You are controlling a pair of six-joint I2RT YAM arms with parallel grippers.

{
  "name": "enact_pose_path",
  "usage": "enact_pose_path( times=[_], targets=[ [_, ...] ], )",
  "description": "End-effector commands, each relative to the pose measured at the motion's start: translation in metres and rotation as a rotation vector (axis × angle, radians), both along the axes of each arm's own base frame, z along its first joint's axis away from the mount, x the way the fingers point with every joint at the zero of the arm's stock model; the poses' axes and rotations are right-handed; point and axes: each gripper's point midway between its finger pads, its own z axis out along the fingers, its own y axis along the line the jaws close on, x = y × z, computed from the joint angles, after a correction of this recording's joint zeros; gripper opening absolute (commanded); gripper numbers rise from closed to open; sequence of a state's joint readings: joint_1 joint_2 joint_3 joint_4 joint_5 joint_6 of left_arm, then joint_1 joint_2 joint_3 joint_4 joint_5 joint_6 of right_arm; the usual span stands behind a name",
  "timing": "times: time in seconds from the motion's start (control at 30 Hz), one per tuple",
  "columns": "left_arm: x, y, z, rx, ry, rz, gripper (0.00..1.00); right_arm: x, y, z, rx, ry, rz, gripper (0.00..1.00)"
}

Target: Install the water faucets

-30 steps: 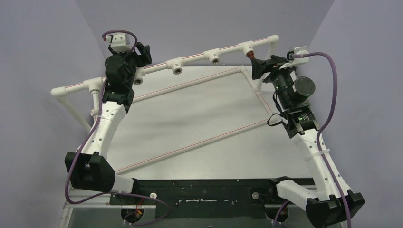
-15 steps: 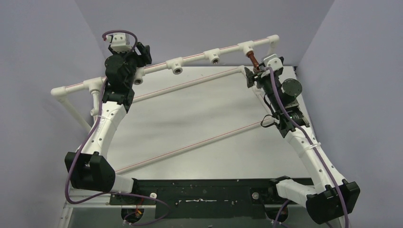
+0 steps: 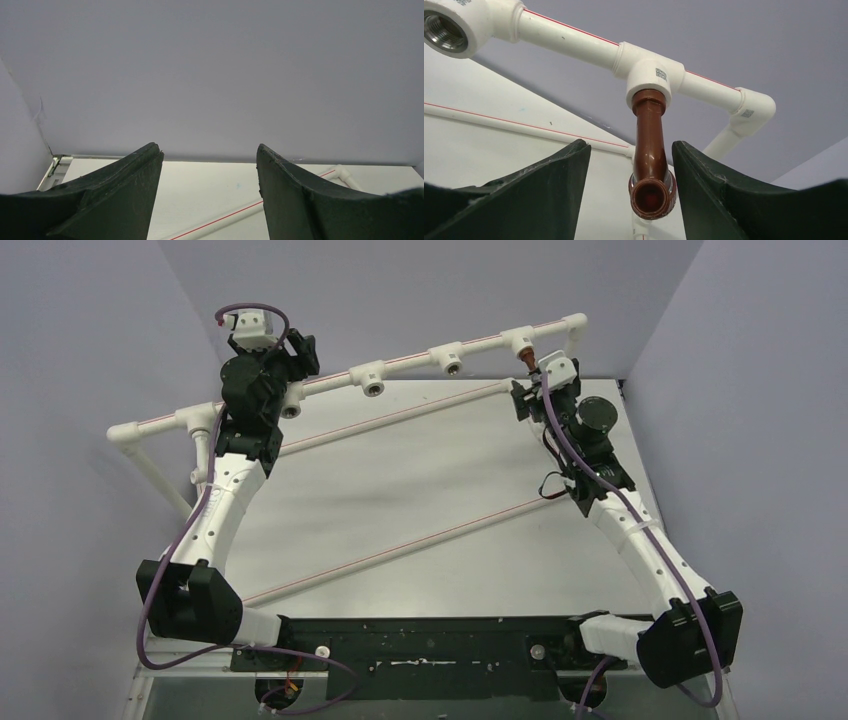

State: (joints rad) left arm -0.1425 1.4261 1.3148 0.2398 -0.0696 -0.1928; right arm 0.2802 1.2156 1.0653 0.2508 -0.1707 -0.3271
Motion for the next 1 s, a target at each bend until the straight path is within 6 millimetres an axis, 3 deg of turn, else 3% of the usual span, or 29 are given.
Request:
enact_pose_path(
  times=[0.0, 0.53, 0.67, 0.8, 0.97],
  targets=[
    [0.002, -0.004, -0.131, 0.078, 0.378, -0.031, 0.66, 0.004, -0.008, 0.029, 0.054, -0.099, -0.021, 0.6],
    [0.003, -0.002, -0.134, 0.081, 0.385, -0.025, 0.66, 0.018, -0.008, 0.014, 0.091, -0.072, -0.02, 0.45],
    [0.003, -0.002, -0.134, 0.082, 0.387, -0.025, 0.66, 0.02, -0.008, 0.012, 0.1, -0.068, -0.02, 0.31],
    [0.004, -0.002, -0.134, 0.08, 0.387, -0.025, 0.66, 0.021, -0.008, 0.012, 0.117, -0.064, -0.016, 0.02],
    [0.004, -0.001, -0.134, 0.079, 0.386, -0.023, 0.66, 0.02, -0.006, 0.011, 0.2, -0.033, -0.008, 0.0]
  ],
)
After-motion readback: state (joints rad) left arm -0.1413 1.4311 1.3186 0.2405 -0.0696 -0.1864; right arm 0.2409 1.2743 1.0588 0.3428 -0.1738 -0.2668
